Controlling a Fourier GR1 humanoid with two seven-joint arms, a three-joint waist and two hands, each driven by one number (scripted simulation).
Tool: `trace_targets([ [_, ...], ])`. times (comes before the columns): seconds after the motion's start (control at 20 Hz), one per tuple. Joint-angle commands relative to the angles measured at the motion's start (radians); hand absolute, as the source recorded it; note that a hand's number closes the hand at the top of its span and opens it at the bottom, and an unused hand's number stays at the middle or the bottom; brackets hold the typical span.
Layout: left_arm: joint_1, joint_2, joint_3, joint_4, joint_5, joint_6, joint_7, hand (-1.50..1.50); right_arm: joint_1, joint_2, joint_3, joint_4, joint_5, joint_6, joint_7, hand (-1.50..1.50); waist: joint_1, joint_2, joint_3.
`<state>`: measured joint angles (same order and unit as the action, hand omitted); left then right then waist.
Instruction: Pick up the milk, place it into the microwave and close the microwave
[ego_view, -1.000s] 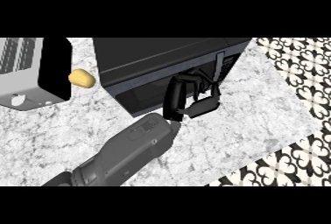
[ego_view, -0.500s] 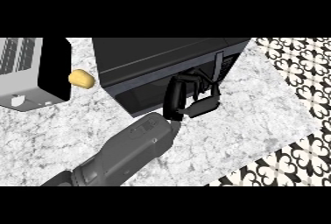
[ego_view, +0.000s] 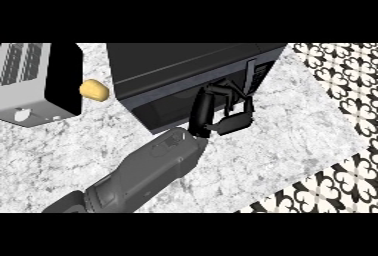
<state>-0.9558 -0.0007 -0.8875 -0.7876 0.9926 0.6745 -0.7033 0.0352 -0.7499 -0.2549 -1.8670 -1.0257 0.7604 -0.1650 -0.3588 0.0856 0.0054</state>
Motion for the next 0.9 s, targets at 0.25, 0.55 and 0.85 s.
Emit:
trace_targets([
  [0.25, -0.019, 0.001, 0.007, 0.152, 0.062, 0.046, 0.087, 1.5, 0.019, -0.029, 0.0, -0.006, -0.062, 0.028, 0.01, -1.5, 0.024, 0.005, -0.004],
  [0.55, 0.029, 0.001, 0.003, 0.166, 0.113, 0.093, 0.087, 1.5, 0.035, -0.052, -0.033, -0.027, -0.085, 0.023, 0.012, -1.5, 0.061, -0.007, -0.008],
  [0.85, 0.018, 0.001, -0.021, 0.176, 0.141, 0.064, 0.082, -1.5, 0.078, -0.056, -0.047, -0.053, -0.099, 0.016, 0.021, -1.5, 0.068, -0.014, -0.007],
])
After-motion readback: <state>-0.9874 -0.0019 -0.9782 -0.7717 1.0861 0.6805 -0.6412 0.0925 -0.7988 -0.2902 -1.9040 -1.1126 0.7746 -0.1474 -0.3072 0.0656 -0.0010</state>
